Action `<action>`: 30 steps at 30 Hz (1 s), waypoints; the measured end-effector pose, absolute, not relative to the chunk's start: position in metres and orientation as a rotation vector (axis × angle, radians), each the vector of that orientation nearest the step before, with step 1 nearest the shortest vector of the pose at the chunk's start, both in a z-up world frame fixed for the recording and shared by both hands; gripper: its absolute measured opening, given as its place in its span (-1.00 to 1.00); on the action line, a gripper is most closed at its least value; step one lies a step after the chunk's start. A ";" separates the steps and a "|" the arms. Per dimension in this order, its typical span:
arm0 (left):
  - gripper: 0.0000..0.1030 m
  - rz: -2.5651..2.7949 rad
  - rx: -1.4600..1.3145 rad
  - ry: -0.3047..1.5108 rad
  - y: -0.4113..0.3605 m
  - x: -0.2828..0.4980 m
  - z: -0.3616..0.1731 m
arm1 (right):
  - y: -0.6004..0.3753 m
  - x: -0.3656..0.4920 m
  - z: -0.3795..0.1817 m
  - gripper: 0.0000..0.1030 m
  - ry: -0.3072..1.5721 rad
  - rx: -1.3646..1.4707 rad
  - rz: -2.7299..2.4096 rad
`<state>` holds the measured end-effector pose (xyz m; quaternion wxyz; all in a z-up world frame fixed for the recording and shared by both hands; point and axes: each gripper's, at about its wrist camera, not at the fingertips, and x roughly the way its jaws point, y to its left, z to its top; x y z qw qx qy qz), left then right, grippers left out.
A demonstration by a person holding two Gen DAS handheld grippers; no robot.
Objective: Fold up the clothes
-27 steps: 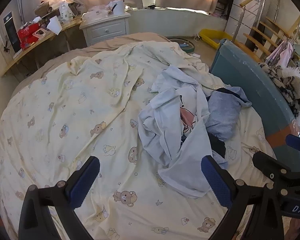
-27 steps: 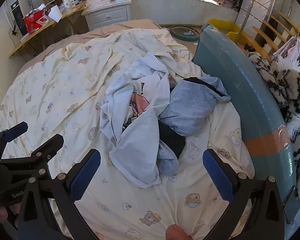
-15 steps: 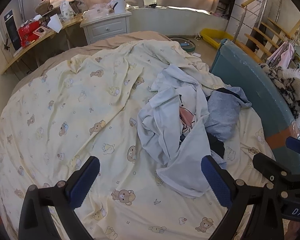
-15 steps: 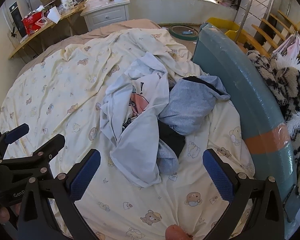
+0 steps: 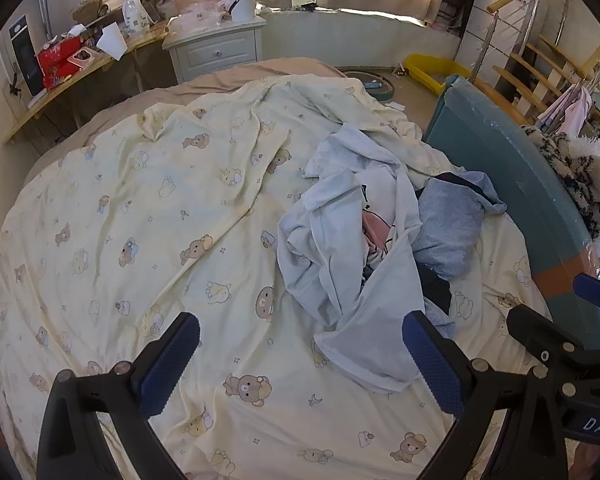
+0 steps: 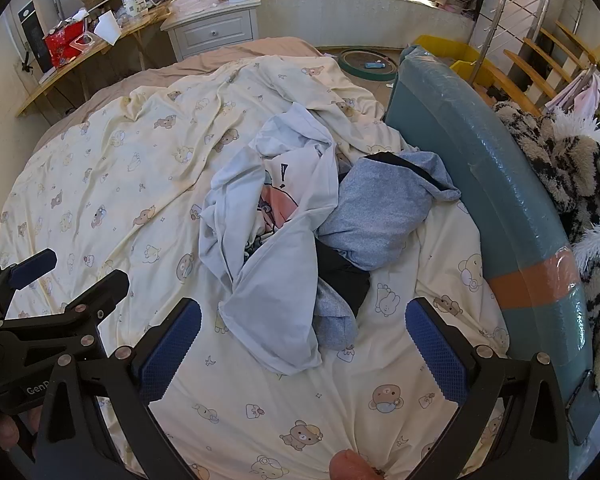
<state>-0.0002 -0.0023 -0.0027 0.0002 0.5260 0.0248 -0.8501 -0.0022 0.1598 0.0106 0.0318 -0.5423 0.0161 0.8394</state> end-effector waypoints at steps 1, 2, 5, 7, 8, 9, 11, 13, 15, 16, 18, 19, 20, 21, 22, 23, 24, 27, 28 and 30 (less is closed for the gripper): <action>0.98 -2.670 1.656 0.082 -0.003 0.000 -0.003 | 0.160 -0.002 0.011 1.00 0.048 -1.670 2.584; 0.98 -2.668 1.656 0.083 -0.003 0.000 -0.004 | 0.159 -0.002 0.011 1.00 0.046 -1.669 2.584; 0.98 -2.662 1.660 0.084 -0.002 0.001 -0.005 | 0.158 -0.003 0.011 1.00 0.035 -1.671 2.583; 0.98 -2.657 1.665 0.092 -0.003 0.000 -0.006 | 0.159 -0.003 0.010 1.00 0.037 -1.672 2.581; 0.98 -2.656 1.670 0.096 -0.003 0.000 -0.006 | 0.159 -0.003 0.010 1.00 0.040 -1.673 2.579; 0.98 -2.654 1.674 0.101 -0.003 -0.001 -0.007 | 0.159 -0.004 0.010 1.00 0.044 -1.676 2.578; 0.98 -2.651 1.674 0.098 -0.003 -0.001 -0.007 | 0.159 -0.004 0.010 1.00 0.046 -1.681 2.578; 0.98 -2.646 1.675 0.100 -0.002 -0.001 -0.008 | 0.159 -0.003 0.010 1.00 0.046 -1.678 2.579; 0.98 -2.646 1.681 0.106 -0.003 -0.001 -0.009 | 0.159 -0.003 0.010 1.00 0.048 -1.681 2.579; 0.98 -2.646 1.682 0.107 -0.003 -0.002 -0.009 | 0.159 -0.004 0.010 1.00 0.053 -1.682 2.576; 0.98 -2.646 1.683 0.109 -0.003 -0.002 -0.009 | 0.159 -0.004 0.010 1.00 0.063 -1.686 2.573; 0.98 -2.646 1.683 0.109 -0.003 -0.002 -0.009 | 0.159 -0.004 0.010 1.00 0.065 -1.686 2.573; 0.98 -2.645 1.682 0.107 -0.003 -0.002 -0.009 | 0.159 -0.004 0.010 1.00 0.065 -1.686 2.572; 0.98 -2.645 1.682 0.109 -0.003 -0.002 -0.009 | 0.159 -0.004 0.010 1.00 0.065 -1.685 2.572; 0.98 -2.644 1.682 0.110 -0.003 -0.002 -0.009 | 0.159 -0.004 0.010 1.00 0.065 -1.685 2.572; 0.98 -2.644 1.682 0.112 -0.003 -0.002 -0.009 | 0.159 -0.005 0.009 1.00 0.066 -1.685 2.572; 0.98 -2.643 1.682 0.112 -0.003 -0.002 -0.009 | 0.159 -0.005 0.009 1.00 0.067 -1.686 2.572; 0.98 -2.640 1.682 0.107 -0.003 -0.002 -0.009 | 0.159 -0.005 0.009 1.00 0.063 -1.685 2.570; 0.98 -2.638 1.683 0.106 -0.003 -0.002 -0.009 | 0.159 -0.005 0.009 1.00 0.061 -1.685 2.570; 0.98 -2.637 1.685 0.108 -0.003 -0.002 -0.009 | 0.159 -0.005 0.009 1.00 0.060 -1.687 2.569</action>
